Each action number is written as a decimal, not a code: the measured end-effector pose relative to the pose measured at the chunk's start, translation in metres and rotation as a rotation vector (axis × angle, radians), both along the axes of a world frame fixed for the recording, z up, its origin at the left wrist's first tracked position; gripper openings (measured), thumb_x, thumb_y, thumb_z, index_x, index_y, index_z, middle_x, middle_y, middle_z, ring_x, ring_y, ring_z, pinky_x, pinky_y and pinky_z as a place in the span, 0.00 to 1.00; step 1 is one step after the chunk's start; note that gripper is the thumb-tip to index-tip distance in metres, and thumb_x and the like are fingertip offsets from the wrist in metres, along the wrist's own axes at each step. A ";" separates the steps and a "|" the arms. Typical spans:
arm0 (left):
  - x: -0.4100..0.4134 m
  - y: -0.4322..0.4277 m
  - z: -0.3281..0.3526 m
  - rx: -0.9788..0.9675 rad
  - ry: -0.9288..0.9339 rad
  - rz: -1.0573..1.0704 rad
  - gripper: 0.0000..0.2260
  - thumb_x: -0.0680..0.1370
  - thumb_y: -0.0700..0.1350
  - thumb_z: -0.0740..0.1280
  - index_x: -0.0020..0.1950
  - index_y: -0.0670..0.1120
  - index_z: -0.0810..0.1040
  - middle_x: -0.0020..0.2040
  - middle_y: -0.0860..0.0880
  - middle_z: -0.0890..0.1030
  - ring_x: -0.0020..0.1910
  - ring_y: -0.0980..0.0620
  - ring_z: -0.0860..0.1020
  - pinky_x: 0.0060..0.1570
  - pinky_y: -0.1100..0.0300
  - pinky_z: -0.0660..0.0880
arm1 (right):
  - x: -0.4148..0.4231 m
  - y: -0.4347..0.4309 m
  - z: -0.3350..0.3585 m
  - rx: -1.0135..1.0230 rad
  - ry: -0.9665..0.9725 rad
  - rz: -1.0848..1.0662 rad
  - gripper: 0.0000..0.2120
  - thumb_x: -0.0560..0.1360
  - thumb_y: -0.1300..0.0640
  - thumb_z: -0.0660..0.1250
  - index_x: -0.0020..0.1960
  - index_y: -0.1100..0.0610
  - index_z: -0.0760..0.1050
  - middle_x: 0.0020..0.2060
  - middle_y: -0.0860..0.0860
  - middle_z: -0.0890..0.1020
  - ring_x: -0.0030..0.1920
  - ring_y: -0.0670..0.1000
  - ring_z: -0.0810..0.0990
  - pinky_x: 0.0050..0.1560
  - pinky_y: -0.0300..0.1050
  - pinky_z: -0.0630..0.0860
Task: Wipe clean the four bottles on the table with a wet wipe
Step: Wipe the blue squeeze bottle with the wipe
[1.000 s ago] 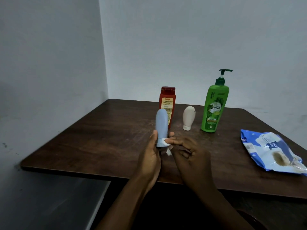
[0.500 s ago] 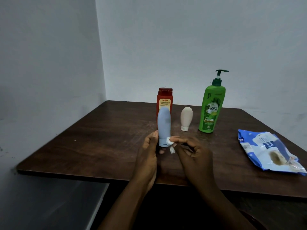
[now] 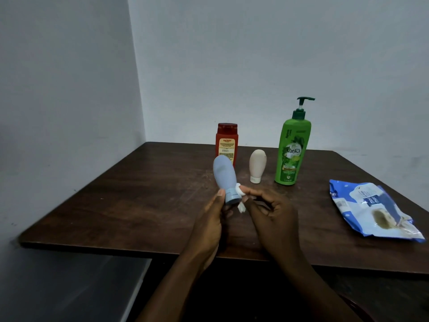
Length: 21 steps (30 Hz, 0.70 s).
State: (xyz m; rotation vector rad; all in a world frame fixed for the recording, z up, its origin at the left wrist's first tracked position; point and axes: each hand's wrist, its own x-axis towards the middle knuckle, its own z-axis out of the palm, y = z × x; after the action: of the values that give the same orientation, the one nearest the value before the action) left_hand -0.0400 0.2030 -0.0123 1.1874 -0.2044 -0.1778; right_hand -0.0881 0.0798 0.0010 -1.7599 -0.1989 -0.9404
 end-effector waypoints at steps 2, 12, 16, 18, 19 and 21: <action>-0.002 0.002 0.000 -0.046 0.025 -0.022 0.17 0.83 0.51 0.59 0.63 0.44 0.80 0.57 0.46 0.85 0.59 0.49 0.82 0.62 0.53 0.75 | -0.001 0.003 -0.002 0.016 0.015 0.021 0.12 0.75 0.67 0.72 0.56 0.57 0.84 0.52 0.46 0.85 0.53 0.37 0.83 0.50 0.27 0.76; -0.001 0.003 0.007 -0.293 0.099 -0.045 0.17 0.81 0.44 0.59 0.65 0.35 0.75 0.60 0.36 0.82 0.58 0.42 0.81 0.63 0.50 0.76 | -0.003 0.009 -0.012 0.207 0.181 0.130 0.16 0.75 0.66 0.72 0.54 0.46 0.83 0.49 0.41 0.87 0.52 0.41 0.84 0.50 0.31 0.78; -0.001 0.003 0.006 -0.283 0.063 -0.066 0.20 0.79 0.46 0.63 0.67 0.34 0.73 0.60 0.39 0.83 0.59 0.43 0.82 0.65 0.48 0.76 | -0.008 0.013 -0.010 0.033 0.049 -0.029 0.14 0.74 0.64 0.74 0.56 0.50 0.84 0.51 0.44 0.85 0.52 0.37 0.83 0.50 0.29 0.77; -0.004 0.003 0.005 -0.297 0.061 -0.086 0.22 0.78 0.46 0.64 0.68 0.34 0.73 0.61 0.38 0.82 0.61 0.42 0.81 0.67 0.47 0.74 | -0.009 0.016 -0.008 -0.034 -0.025 -0.061 0.14 0.73 0.65 0.74 0.56 0.53 0.84 0.53 0.45 0.84 0.52 0.37 0.82 0.50 0.28 0.76; -0.005 0.002 0.005 -0.310 0.071 -0.087 0.23 0.77 0.46 0.65 0.69 0.35 0.73 0.62 0.38 0.81 0.63 0.41 0.79 0.69 0.45 0.72 | -0.009 0.017 -0.006 -0.041 -0.050 -0.069 0.14 0.73 0.66 0.74 0.57 0.54 0.84 0.53 0.45 0.84 0.52 0.36 0.82 0.50 0.28 0.76; -0.008 -0.001 0.006 -0.360 0.126 -0.070 0.22 0.75 0.45 0.66 0.68 0.37 0.75 0.63 0.38 0.81 0.65 0.41 0.78 0.69 0.45 0.71 | -0.007 0.015 -0.002 -0.047 -0.082 -0.097 0.13 0.73 0.66 0.74 0.56 0.56 0.84 0.52 0.46 0.85 0.51 0.36 0.82 0.49 0.27 0.76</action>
State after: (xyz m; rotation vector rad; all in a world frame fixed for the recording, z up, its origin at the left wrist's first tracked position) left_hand -0.0475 0.2017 -0.0064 0.8091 -0.1598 -0.2648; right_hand -0.0947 0.0949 -0.0011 -1.7886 -0.1915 -1.0872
